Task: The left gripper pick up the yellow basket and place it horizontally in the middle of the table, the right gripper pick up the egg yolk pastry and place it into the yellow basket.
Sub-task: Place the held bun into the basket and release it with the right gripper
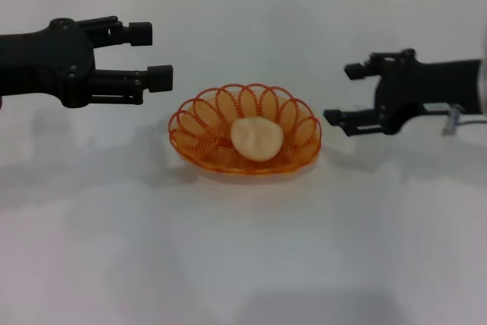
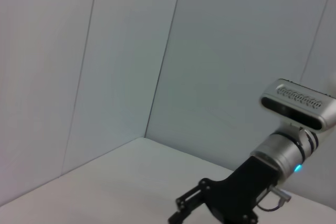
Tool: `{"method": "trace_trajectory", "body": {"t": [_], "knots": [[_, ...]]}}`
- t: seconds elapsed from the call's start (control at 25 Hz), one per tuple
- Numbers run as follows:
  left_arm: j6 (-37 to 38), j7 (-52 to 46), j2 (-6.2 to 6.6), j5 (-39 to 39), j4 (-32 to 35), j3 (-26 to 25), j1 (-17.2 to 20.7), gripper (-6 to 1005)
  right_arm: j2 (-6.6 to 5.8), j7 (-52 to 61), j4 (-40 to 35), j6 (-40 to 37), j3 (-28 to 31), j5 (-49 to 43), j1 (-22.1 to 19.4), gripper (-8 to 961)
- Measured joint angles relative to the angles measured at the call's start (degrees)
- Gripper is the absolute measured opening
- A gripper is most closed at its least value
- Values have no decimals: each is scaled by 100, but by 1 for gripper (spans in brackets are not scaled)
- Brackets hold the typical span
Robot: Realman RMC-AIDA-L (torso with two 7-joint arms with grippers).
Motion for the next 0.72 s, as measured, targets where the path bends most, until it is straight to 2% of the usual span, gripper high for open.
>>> {"method": "trace_trajectory", "body": {"t": [0.08, 0.24, 0.48, 0.72], "knots": [[-2, 29, 0, -4, -10, 1, 19, 886, -5, -135, 39, -149, 139, 128, -113, 783], [-3, 148, -14, 8, -32, 0, 111, 886, -14, -306, 181, -359, 323, 195, -262, 782], [6, 409, -29, -12, -67, -7, 334, 886, -17, -547, 545, -530, 544, 372, -296, 780], [39, 564, -35, -17, -228, -8, 394, 885, -17, -763, 772, -736, 711, 480, -294, 778]]}}
